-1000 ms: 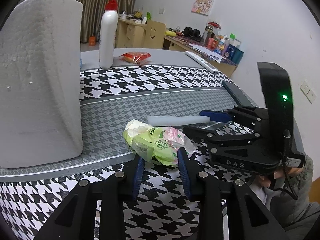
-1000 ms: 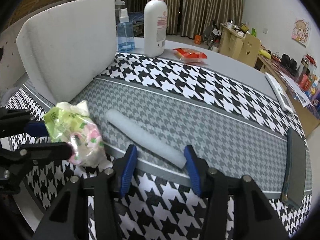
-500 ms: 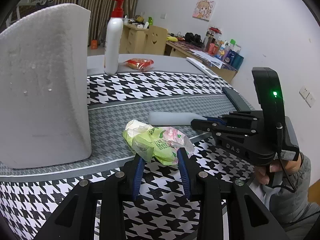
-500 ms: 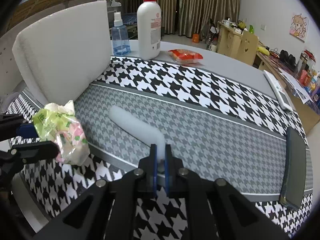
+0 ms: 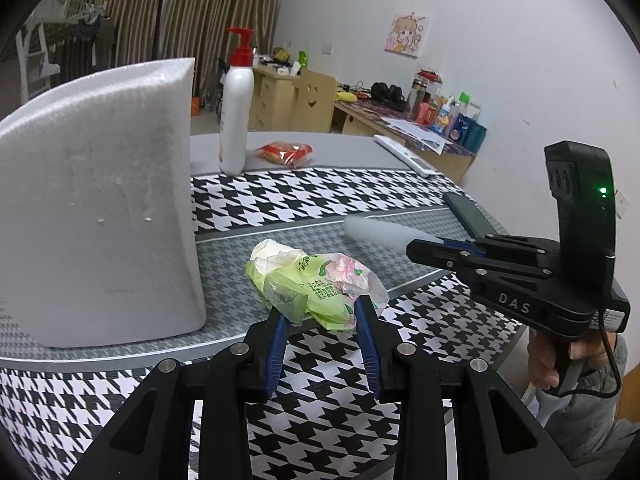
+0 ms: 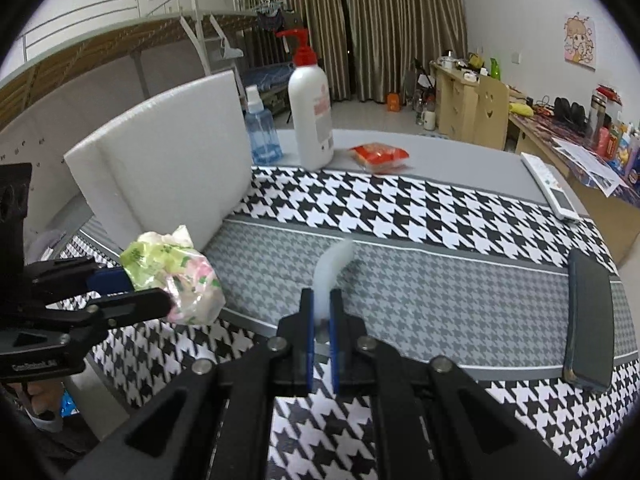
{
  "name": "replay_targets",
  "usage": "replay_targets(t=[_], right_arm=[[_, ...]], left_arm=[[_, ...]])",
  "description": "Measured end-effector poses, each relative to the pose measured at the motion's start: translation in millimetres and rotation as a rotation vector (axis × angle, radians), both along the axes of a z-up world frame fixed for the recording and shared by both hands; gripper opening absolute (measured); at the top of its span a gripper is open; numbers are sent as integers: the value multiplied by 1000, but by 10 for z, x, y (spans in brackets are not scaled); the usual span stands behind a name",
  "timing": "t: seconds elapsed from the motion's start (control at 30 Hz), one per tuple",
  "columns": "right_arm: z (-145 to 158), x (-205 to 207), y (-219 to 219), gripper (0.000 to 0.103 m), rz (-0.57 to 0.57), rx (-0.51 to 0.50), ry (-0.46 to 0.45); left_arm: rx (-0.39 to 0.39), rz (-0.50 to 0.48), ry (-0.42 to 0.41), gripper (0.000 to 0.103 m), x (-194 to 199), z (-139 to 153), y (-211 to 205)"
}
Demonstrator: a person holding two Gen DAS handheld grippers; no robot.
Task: Organize soft objects
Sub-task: 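Lift the green-wrapped packet with the left tool while the right tool grasps the white foam roll, then carry the packet and foam roll up over the white foam box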
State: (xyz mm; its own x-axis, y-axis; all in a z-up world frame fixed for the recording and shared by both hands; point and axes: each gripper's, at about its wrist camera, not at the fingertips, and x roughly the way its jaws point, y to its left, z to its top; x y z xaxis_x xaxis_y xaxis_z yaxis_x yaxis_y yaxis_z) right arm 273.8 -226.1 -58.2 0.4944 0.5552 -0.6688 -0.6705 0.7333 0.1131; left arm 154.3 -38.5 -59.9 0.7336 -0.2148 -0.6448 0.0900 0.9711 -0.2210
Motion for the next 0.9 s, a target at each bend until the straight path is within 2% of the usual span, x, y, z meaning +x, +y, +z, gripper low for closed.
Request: replay_targets(t=[0.9], right_arm=[[406, -293, -81, 8, -50, 102, -123]], left_arm=[[58, -1, -114, 35, -165, 296, 36]])
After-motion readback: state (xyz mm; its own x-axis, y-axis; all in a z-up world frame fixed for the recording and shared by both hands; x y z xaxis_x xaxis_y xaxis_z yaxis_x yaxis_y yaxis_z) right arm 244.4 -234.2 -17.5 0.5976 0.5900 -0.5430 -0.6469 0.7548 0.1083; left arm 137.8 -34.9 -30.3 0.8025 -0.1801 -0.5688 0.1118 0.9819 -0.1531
